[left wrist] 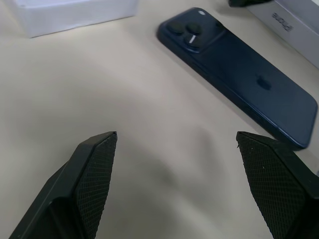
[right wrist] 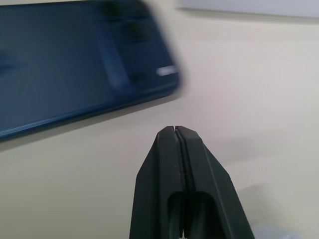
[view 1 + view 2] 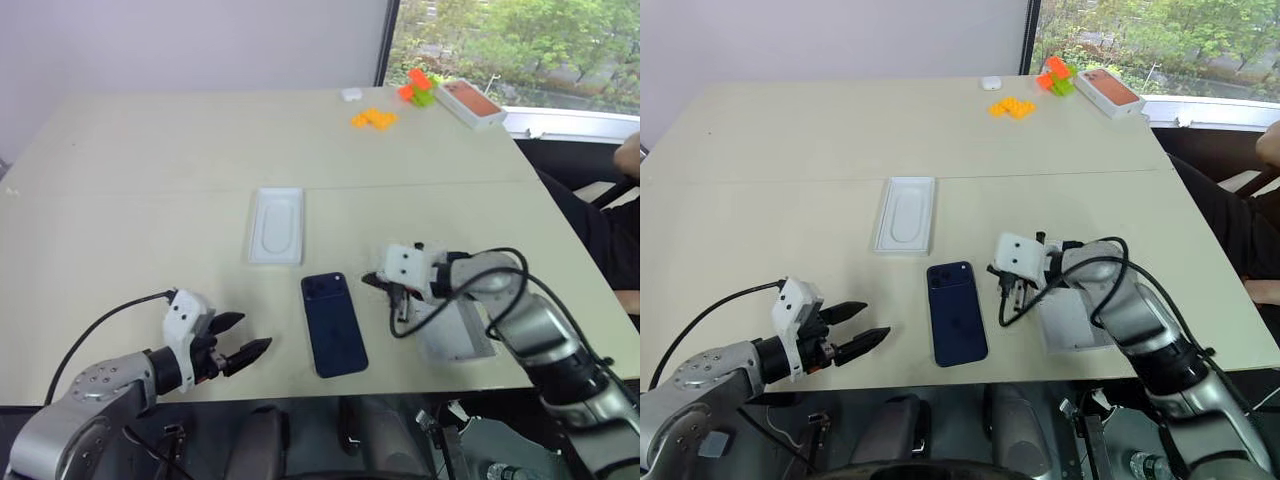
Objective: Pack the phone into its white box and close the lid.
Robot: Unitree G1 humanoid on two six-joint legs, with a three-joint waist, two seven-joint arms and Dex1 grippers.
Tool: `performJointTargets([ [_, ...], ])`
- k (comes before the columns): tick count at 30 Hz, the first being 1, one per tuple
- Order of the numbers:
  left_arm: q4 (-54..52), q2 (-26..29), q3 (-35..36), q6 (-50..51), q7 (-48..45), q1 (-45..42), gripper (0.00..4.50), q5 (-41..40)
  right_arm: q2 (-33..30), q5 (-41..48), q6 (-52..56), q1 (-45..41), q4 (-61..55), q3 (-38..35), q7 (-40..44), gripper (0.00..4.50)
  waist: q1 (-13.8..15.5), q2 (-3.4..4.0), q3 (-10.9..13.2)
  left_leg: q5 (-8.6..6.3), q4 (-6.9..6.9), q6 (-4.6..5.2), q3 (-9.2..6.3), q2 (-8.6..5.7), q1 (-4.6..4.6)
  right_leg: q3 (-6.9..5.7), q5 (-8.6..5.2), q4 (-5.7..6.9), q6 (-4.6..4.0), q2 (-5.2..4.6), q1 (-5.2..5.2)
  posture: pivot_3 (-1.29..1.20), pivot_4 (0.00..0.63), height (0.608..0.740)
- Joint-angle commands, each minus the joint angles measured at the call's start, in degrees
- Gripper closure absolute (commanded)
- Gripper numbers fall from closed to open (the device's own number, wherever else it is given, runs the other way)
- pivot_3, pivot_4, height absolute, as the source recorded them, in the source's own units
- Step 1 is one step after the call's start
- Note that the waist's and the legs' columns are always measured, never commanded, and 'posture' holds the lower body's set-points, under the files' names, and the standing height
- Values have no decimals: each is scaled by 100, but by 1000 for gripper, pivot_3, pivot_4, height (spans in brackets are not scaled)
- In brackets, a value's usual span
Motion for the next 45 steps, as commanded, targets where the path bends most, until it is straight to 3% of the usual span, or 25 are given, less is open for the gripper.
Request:
performJointTargets([
  [1, -105, -28, 161, 378, 7, -99, 217, -591, -133, 30, -42, 44, -372, 55, 99, 4497, -14, 0, 0, 0, 0, 0, 4, 0, 3, 3, 0, 1, 0, 1, 0, 0, 150, 740],
  [8, -465, -240, -32, 1570, 1032, -469, 217, -1555, -208, -174, -373, 117, -254, 388, 138, 4497, -7, -3, 1, 0, 2, 0, 12, 5, 8, 8, 0, 8, 2, 12, -1, 0, 150, 740],
  [14, 225, -834, 148, 2653, 2545, -1011, 217, -3059, 23, -169, -272, 83, -322, 609, 80, 4497, 5, -10, -5, 0, 4, 0, 9, 4, 10, 18, 4, 12, 1, 9, 1, 0, 150, 740],
  [17, 569, -864, 37, 3038, 3305, -1192, 217, -3799, 131, -193, -227, 96, -388, 704, 57, 4497, 10, -12, -9, 0, 5, 0, 4, 0, 23, 24, 4, 22, 0, 6, 7, 0, 150, 740],
  [25, 1092, -587, -444, 2724, 4759, -1370, 217, -5528, 290, -180, -153, -16, -361, 767, 50, 4497, -4, -12, -12, -1, -4, -1, 9, 1, 88, 30, 0, 17, -2, 8, 63, 0, 150, 740],
  [32, 1236, -339, -963, 2056, 5490, -1452, 217, -6468, 409, -103, -132, -99, -323, 816, 122, 4497, 12, -12, -12, -1, -7, -1, 15, 0, 88, 35, 0, 11, -2, 7, 64, 0, 150, 740],
  [38, 1240, -108, -1278, 1621, 5807, -1469, 217, -6937, 438, -57, -140, -123, -327, 847, 209, 4497, 28, -12, -12, -1, -7, -2, 17, -4, 88, 39, 1, 7, -3, 2, 67, 0, 150, 740],
  [45, 1253, -235, -1489, 1011, 6205, -1489, 217, -7117, 564, 188, -6, -188, -381, 883, 330, 4497, 39, -12, -12, -1, -7, -2, 17, -11, 88, 38, 0, 3, -2, -11, 72, 0, 150, 740],
])
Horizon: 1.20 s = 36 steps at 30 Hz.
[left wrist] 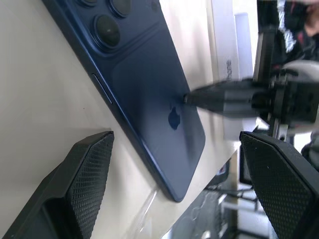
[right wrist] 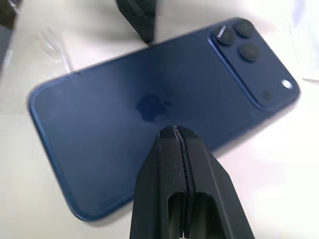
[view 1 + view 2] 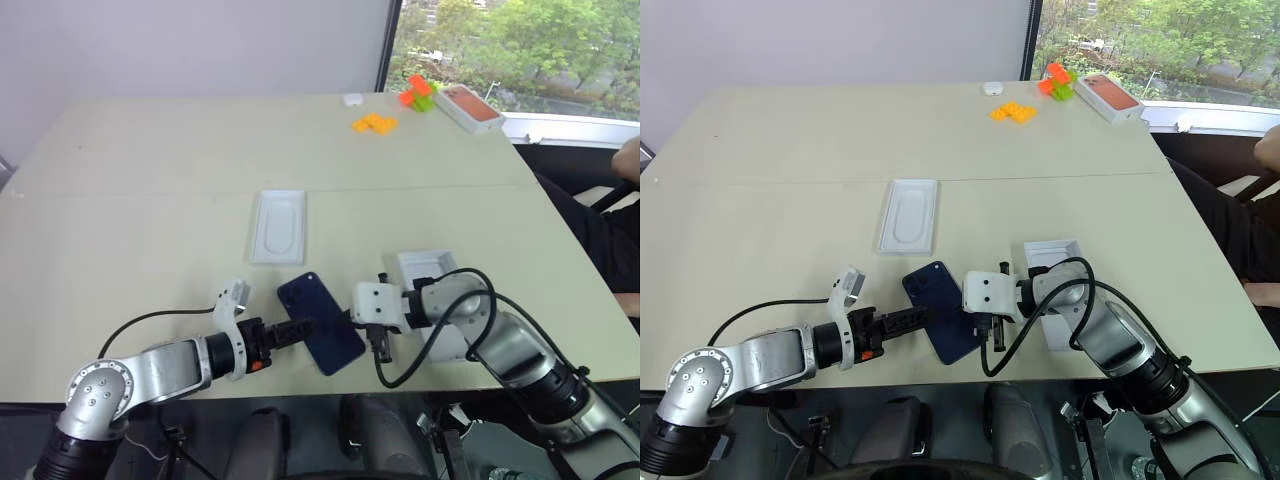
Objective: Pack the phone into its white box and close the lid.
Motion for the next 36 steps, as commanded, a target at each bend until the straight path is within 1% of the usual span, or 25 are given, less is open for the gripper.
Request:
performJointTargets([
  [1, 65, 42, -282, -110, 194, 69, 217, -7, 104, 175, 53, -133, -182, 1, 35, 4497, 0, 0, 0, 0, 0, 0, 0, -1, 0, 0, 0, -1, 0, 0, 0, 0, 150, 740],
  [6, 17, 77, -365, -281, 271, 126, 217, 24, 303, 138, 11, -266, 2, 162, 10, 4497, -13, 0, 0, 0, 0, 0, 0, -5, 0, 0, -1, -5, 1, 1, 1, 0, 150, 740],
  [9, -28, 127, -372, -326, 277, 156, 217, 27, 289, 122, 8, -334, 28, 123, 4, 4497, 1, 0, 0, 0, 0, -1, -2, -5, -1, -2, -1, -6, 1, 3, 2, 0, 150, 740],
  [13, -85, 213, -327, -418, 276, 213, 217, 9, 55, 200, 34, -448, -76, -128, 61, 4497, -12, 0, 0, 0, 0, -1, -1, -3, -3, -1, -1, -10, 1, 0, 1, 0, 150, 740],
  [16, -89, 275, -299, -498, 268, 254, 217, 12, -330, -94, -129, -559, 108, -325, -58, 4497, -16, 1, 1, -1, -6, -1, 0, -4, -3, -1, -1, -14, 1, 0, 0, 0, 150, 740],
  [19, -90, 288, -319, -541, 267, 246, 217, 22, -559, -323, -336, -538, 263, -265, -114, 4497, -20, 0, 1, -1, -8, -1, 0, -5, -3, -2, -2, -18, 2, 3, -1, 0, 150, 740],
  [22, -97, 307, -345, -575, 259, 240, 217, 32, -589, -405, -436, -509, 349, -203, -139, 4497, -27, 0, 2, -1, -12, -1, 1, -3, -2, -2, -3, -19, 2, 8, -2, 0, 150, 740],
  [24, -100, 317, -353, -587, 255, 240, 217, 30, -581, -417, -463, -505, 367, -205, -135, 4497, -24, 0, 2, -1, -12, -1, 1, -2, -2, -3, -3, -19, 2, 11, -2, 0, 150, 740],
  [29, -76, 310, -374, -599, 247, 210, 217, 83, -206, -366, -505, -462, 399, 163, -48, 4497, -26, 0, 2, -1, -12, -1, -1, 2, -1, -3, -3, -19, 3, 12, -2, 0, 150, 740],
  [34, -78, 318, -380, -610, 245, 205, 217, 89, -90, -332, -481, -451, 382, 210, 20, 4497, -25, 0, 2, -2, -12, -1, -1, 2, -3, -2, -3, -21, 3, 9, -3, 0, 150, 740],
  [36, -59, 295, -343, -657, 255, 197, 217, 78, 222, -100, -276, -503, 386, 231, 36, 4497, -29, -1, 2, -2, -14, -1, -1, 2, -2, -2, -3, -21, 3, 9, -3, 0, 150, 740],
])
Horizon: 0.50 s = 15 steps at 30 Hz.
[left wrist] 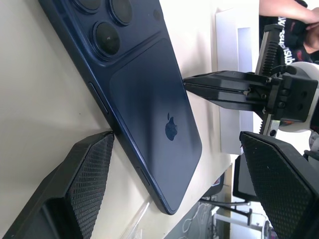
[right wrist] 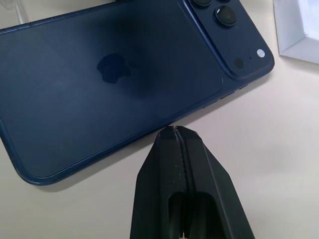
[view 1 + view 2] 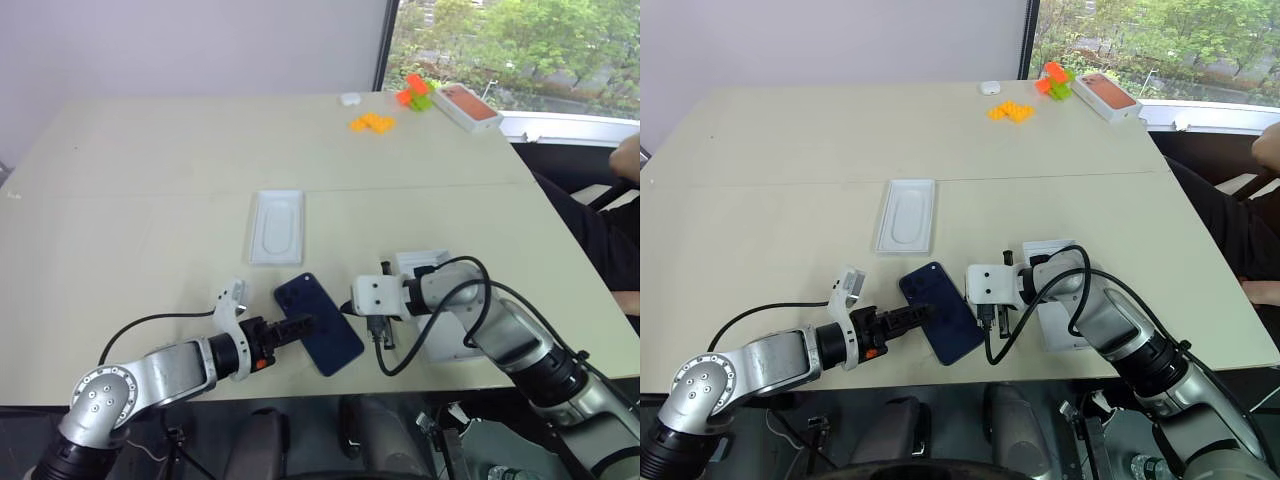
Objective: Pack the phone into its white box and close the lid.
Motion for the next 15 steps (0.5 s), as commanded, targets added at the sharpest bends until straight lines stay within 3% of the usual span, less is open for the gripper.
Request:
performJointTargets([
  [1, 187, 23, -62, -62, 133, 80, 217, 167, 480, 385, 203, -90, -117, 80, 79, 4497, -10, -1, 0, 0, -1, 0, 0, 1, 1, 0, 0, 0, 0, 1, 0, 0, 150, 740],
  [15, 293, -103, 161, -398, 247, 188, 217, 329, 551, 615, 522, -42, -163, -11, 198, 4497, -2, 3, 4, 0, -5, -1, -2, 9, -4, -1, 0, -2, 0, 1, -8, 0, 150, 740],
])
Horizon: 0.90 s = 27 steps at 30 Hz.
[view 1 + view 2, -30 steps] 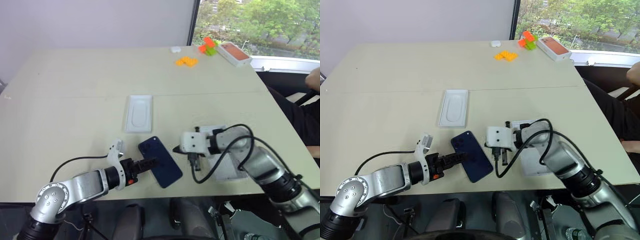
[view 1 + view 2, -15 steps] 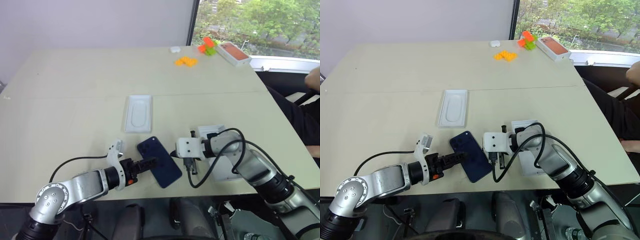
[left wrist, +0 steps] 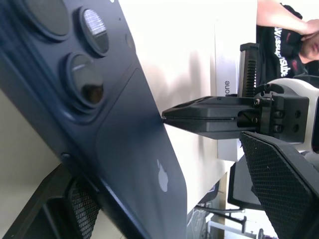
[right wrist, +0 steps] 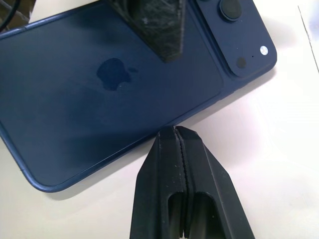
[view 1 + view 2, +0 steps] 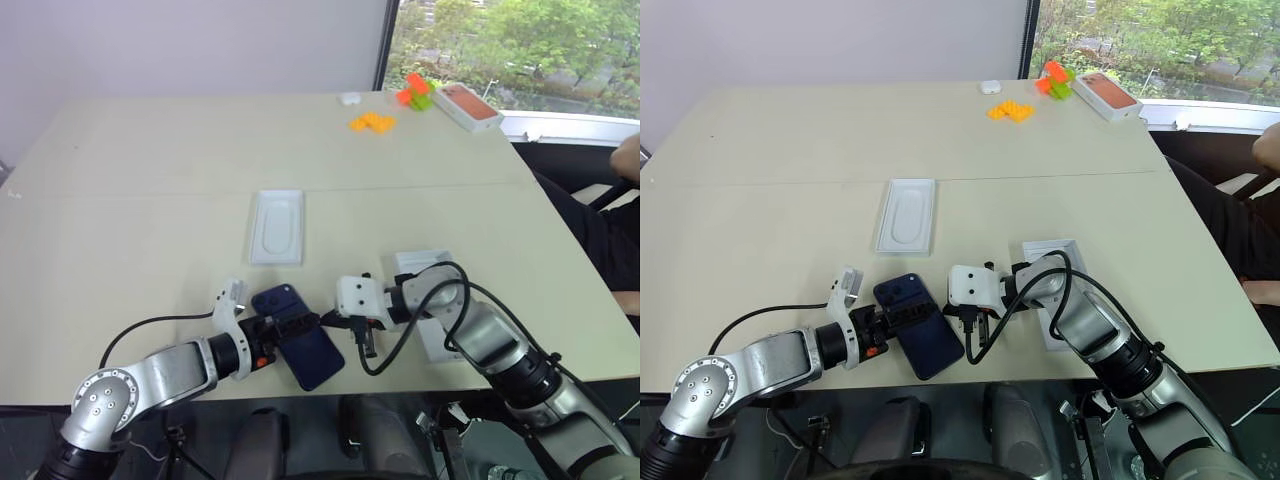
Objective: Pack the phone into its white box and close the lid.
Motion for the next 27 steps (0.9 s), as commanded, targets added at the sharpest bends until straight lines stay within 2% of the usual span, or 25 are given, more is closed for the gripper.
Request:
performJointTargets([
  [1, 263, 3, 154, -187, 243, 110, 217, 338, -29, 116, -35, -33, -217, -93, 1, 4497, -1, 0, 0, 0, 0, 0, 0, 0, 0, 0, 0, 0, 0, 1, -1, 0, 150, 740],
  [7, 254, 28, 357, -307, 257, 239, 217, 299, -27, 78, -61, -72, -128, -126, -96, 4497, -33, -2, 2, -1, -4, -2, -1, 4, 0, -1, -1, -1, 1, 11, -7, 0, 150, 740],
  [10, 223, 57, 408, -318, 252, 289, 1037, 301, -21, 78, -73, -95, -96, -130, -128, 4500, -34, -3, 2, -1, -17, -2, -1, 6, 0, 0, -1, -2, 0, 15, -16, 0, 150, 740],
  [12, 197, 56, 453, -339, 248, 320, 2024, 328, -16, 77, -76, -105, -81, -137, -152, 4500, -33, -5, 3, 0, -30, -2, 1, 5, -2, 2, -1, -5, 0, 19, -23, 0, 150, 740],
  [27, 125, 89, 727, -274, 63, 394, 2024, 158, 51, 51, -55, -221, 80, -197, -468, 4500, -18, -5, 4, 7, -70, -9, 13, 1, -29, 15, -3, -16, -7, 17, -63, 0, 150, 740],
])
